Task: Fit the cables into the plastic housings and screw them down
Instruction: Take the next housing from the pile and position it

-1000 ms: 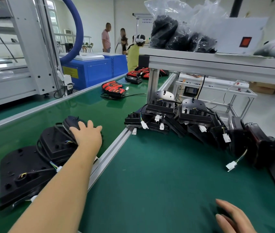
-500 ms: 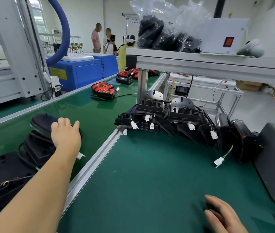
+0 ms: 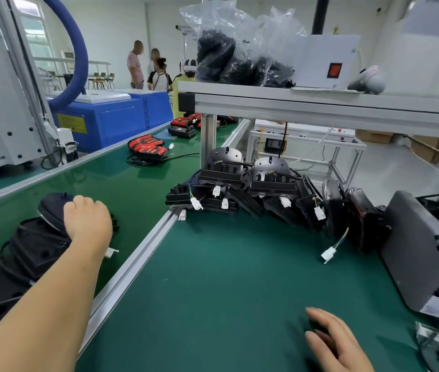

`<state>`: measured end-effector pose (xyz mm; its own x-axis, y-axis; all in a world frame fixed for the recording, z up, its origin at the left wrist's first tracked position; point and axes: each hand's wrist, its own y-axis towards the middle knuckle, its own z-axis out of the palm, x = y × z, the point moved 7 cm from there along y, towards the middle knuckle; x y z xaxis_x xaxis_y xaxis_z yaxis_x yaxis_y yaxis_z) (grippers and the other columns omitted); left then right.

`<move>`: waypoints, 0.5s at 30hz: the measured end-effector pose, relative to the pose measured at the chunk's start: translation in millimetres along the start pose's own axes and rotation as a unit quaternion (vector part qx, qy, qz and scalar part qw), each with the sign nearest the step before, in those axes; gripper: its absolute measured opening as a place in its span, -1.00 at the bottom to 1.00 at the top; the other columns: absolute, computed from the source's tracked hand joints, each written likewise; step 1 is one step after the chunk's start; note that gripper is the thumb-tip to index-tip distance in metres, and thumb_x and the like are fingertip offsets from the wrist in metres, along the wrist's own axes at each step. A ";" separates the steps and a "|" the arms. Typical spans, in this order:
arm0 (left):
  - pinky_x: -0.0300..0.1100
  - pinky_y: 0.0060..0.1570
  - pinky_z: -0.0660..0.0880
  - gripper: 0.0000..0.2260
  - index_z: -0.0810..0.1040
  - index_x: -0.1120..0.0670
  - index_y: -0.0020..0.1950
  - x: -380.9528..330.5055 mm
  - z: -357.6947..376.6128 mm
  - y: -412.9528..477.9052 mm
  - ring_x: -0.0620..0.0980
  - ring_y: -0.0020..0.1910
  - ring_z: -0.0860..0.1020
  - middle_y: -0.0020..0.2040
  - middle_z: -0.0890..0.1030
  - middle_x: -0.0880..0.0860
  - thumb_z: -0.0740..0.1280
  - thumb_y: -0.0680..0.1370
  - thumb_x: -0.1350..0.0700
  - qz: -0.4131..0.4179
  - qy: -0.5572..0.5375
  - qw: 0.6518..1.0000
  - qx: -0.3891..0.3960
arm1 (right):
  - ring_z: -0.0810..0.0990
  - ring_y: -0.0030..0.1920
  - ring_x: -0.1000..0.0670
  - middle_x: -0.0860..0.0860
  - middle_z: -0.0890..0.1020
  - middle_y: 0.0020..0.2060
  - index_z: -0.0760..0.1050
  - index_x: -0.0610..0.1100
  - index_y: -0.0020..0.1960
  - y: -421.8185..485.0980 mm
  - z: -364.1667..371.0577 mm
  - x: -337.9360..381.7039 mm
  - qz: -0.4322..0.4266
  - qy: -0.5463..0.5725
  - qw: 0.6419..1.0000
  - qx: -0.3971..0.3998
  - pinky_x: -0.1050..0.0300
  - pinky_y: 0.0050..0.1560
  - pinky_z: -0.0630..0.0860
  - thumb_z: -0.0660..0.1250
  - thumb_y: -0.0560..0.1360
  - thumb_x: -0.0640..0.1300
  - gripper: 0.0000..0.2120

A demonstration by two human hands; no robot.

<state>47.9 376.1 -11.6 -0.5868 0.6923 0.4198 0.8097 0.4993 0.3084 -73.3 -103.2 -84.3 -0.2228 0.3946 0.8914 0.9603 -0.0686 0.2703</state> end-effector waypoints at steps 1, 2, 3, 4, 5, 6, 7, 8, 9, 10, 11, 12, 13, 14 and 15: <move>-0.15 0.06 0.30 -0.79 0.45 -0.03 0.16 0.6 0.0 0.1 0.02 0.17 0.37 0.18 0.48 0.01 0.15 0.55 0.06 -0.004 -0.007 1.000 -0.006 | 0.49 0.09 0.25 0.44 0.49 0.04 0.43 0.42 0.03 0.2 0.2 -2.0 -0.002 -0.002 1.000 0.002 0.61 0.02 0.35 0.40 0.41 -0.37 -0.36; -0.14 0.05 0.29 -0.78 0.44 -0.03 0.18 0.2 0.1 0.0 0.02 0.18 0.37 0.19 0.48 0.01 0.15 0.56 0.02 -0.007 -0.011 1.000 -0.010 | 0.49 0.10 0.25 0.44 0.49 0.05 0.43 0.42 0.04 0.0 0.2 -4.0 -0.001 -0.006 1.000 0.005 0.61 0.02 0.35 0.41 0.42 -0.35 -0.37; -0.13 0.04 0.28 -0.76 0.41 -0.04 0.21 -1.3 0.2 -0.4 0.02 0.18 0.36 0.21 0.47 0.01 0.16 0.57 -0.03 -0.008 -0.015 1.000 -0.013 | 0.49 0.10 0.26 0.43 0.49 0.06 0.44 0.43 0.04 0.0 0.5 -5.8 -0.002 -0.010 1.000 0.010 0.60 0.04 0.35 0.41 0.42 -0.34 -0.38; -0.11 0.05 0.27 -0.72 0.38 -0.04 0.25 -5.0 -0.6 -1.1 0.03 0.20 0.34 0.23 0.44 0.02 0.15 0.57 -0.08 -0.007 -0.020 1.000 -0.017 | 0.49 0.11 0.26 0.43 0.49 0.07 0.44 0.43 0.05 0.1 0.5 -7.5 -0.004 -0.016 1.000 0.011 0.59 0.05 0.35 0.41 0.42 -0.32 -0.39; -0.09 0.06 0.26 -0.66 0.33 -0.04 0.31 -10.7 -3.8 -2.0 0.04 0.22 0.32 0.26 0.41 0.03 0.15 0.58 -0.12 -0.002 -0.030 0.999 -0.025 | 0.49 0.12 0.27 0.43 0.49 0.08 0.44 0.44 0.05 0.5 0.7 -9.2 -0.007 -0.019 1.000 0.013 0.58 0.06 0.35 0.41 0.43 -0.31 -0.39; -0.08 0.08 0.25 -0.61 0.29 -0.03 0.36 -19.1 -10.1 -3.5 0.05 0.24 0.29 0.28 0.38 0.04 0.14 0.58 -0.15 0.005 -0.045 0.998 -0.038 | 0.49 0.12 0.27 0.42 0.49 0.09 0.44 0.44 0.06 0.8 1.0 -10.1 -0.008 -0.021 1.000 0.014 0.58 0.06 0.36 0.41 0.43 -0.30 -0.40; -0.07 0.09 0.25 -0.57 0.26 -0.03 0.38 -30.3 -20.3 -5.6 0.06 0.24 0.27 0.28 0.36 0.04 0.15 0.57 -0.18 0.019 -0.065 0.996 -0.059 | 0.49 0.13 0.27 0.42 0.49 0.09 0.43 0.44 0.06 0.8 1.4 -10.5 -0.009 -0.023 1.000 0.014 0.57 0.07 0.36 0.41 0.43 -0.29 -0.40; -0.06 0.09 0.26 -0.54 0.26 -0.03 0.39 -44.5 -33.3 -8.8 0.06 0.24 0.27 0.27 0.36 0.04 0.18 0.56 -0.18 0.039 -0.090 0.991 -0.087 | 0.49 0.13 0.27 0.42 0.49 0.10 0.43 0.44 0.07 0.9 1.5 -11.1 -0.009 -0.022 1.000 0.013 0.56 0.07 0.36 0.41 0.43 -0.29 -0.40; -0.06 0.08 0.27 -0.54 0.28 -0.02 0.38 -61.4 -49.2 -13.1 0.07 0.23 0.29 0.25 0.38 0.04 0.21 0.54 -0.18 0.069 -0.120 0.983 -0.119 | 0.49 0.12 0.27 0.41 0.49 0.10 0.43 0.44 0.07 1.1 1.5 -11.8 -0.011 -0.023 1.000 0.011 0.55 0.08 0.37 0.41 0.43 -0.30 -0.39; -0.05 0.06 0.28 -0.53 0.31 -0.01 0.37 -80.7 -66.6 -19.1 0.09 0.21 0.32 0.24 0.41 0.04 0.26 0.52 -0.15 0.108 -0.156 0.970 -0.151 | 0.49 0.12 0.27 0.41 0.49 0.09 0.43 0.45 0.07 1.3 1.1 -12.0 -0.012 -0.025 1.000 0.009 0.53 0.09 0.38 0.40 0.43 -0.32 -0.37; -0.04 0.05 0.31 -0.52 0.35 0.01 0.37 -102.2 -85.0 -26.5 0.11 0.21 0.35 0.22 0.44 0.05 0.31 0.50 -0.12 0.156 -0.194 0.952 -0.180 | 0.50 0.11 0.28 0.40 0.49 0.09 0.43 0.46 0.06 1.9 0.5 -10.8 -0.014 -0.027 1.000 0.008 0.52 0.10 0.39 0.38 0.43 -0.35 -0.34; -0.02 0.04 0.35 -0.50 0.38 0.03 0.37 -124.7 -104.1 -35.2 0.13 0.20 0.39 0.22 0.47 0.07 0.35 0.48 -0.09 0.205 -0.230 0.929 -0.205 | 0.50 0.11 0.28 0.41 0.49 0.09 0.43 0.48 0.04 2.9 -0.5 -9.0 -0.016 -0.025 1.000 0.007 0.51 0.10 0.40 0.35 0.43 -0.40 -0.30; -0.01 0.05 0.38 -0.47 0.38 0.06 0.39 -147.7 -122.7 -43.5 0.14 0.21 0.40 0.24 0.48 0.09 0.37 0.47 -0.08 0.250 -0.258 0.906 -0.225 | 0.50 0.10 0.29 0.41 0.49 0.08 0.42 0.51 0.02 4.0 -1.3 -8.6 -0.013 -0.022 1.000 0.010 0.50 0.09 0.41 0.31 0.43 -0.45 -0.24; -0.01 0.08 0.40 -0.43 0.34 0.08 0.42 -170.4 -140.1 -50.9 0.13 0.23 0.40 0.27 0.46 0.10 0.37 0.48 -0.09 0.287 -0.275 0.888 -0.232 | 0.51 0.09 0.29 0.41 0.49 0.06 0.42 0.53 -0.01 4.9 -2.5 -8.4 -0.013 -0.023 1.000 0.017 0.50 0.08 0.41 0.28 0.42 -0.48 -0.20; -0.02 0.14 0.40 -0.40 0.27 0.09 0.46 -192.1 -155.6 -56.5 0.12 0.27 0.37 0.33 0.41 0.10 0.36 0.49 -0.09 0.315 -0.288 0.875 -0.228 | 0.51 0.08 0.30 0.42 0.50 0.06 0.41 0.54 -0.03 5.9 -4.0 -6.9 -0.020 -0.039 0.998 0.035 0.50 0.08 0.40 0.26 0.42 -0.50 -0.18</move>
<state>114.3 133.9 23.2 0.1809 0.9688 0.1695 0.8092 -0.2446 0.5342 -66.8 -110.0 -87.4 -0.2496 0.4657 0.8490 0.9609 0.0110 0.2765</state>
